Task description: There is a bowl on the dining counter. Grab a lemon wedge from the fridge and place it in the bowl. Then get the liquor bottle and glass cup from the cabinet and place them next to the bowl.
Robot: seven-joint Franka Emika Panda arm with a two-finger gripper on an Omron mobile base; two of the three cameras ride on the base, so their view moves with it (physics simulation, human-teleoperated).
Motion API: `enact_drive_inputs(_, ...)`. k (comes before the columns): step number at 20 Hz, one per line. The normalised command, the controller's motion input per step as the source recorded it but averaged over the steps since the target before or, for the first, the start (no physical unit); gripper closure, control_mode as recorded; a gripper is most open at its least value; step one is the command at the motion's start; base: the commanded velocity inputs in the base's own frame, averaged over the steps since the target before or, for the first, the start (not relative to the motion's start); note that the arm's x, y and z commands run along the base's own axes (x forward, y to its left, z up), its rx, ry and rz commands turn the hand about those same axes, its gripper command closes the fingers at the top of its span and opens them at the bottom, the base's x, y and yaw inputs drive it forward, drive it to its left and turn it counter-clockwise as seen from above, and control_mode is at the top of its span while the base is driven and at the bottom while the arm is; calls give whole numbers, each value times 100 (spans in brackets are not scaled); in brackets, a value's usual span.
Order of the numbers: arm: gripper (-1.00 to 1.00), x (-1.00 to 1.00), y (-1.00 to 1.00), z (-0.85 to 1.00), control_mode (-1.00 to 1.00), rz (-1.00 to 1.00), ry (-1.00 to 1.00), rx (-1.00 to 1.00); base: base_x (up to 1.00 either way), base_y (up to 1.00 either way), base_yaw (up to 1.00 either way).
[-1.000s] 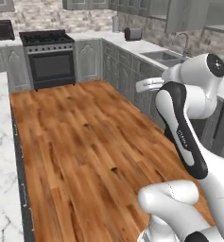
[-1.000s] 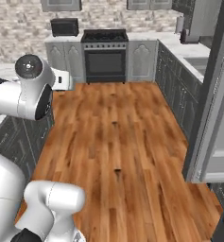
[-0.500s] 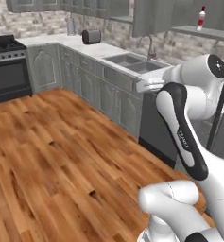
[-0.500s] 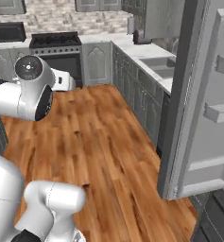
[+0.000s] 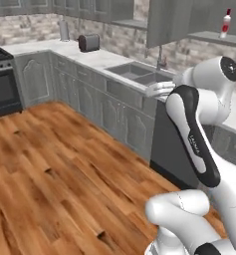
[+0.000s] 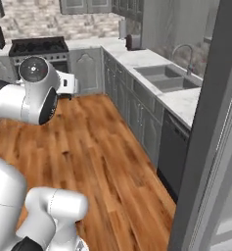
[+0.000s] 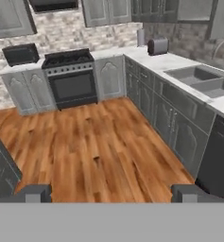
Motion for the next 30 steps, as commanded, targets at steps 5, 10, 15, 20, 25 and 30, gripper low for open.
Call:
enact_drive_inputs(5, -100, 0, 0, 0, 100, 0, 0, 0, 74, -12, -41)
enact_drive_inputs(10, -100, 0, 0, 0, 100, 0, 0, 0, 71, -13, -49)
enact_drive_inputs(15, -100, 0, 0, 0, 100, 0, 0, 0, 63, -7, -57)
enact_drive_inputs(20, -100, 0, 0, 0, 100, 0, 0, 0, 75, 0, -57)
enact_drive_inputs(25, -100, 0, 0, 0, 100, 0, 0, 0, 86, 0, -51)
enact_drive_inputs(30, -100, 0, 0, 0, 100, 0, 0, 0, 72, 18, -40)
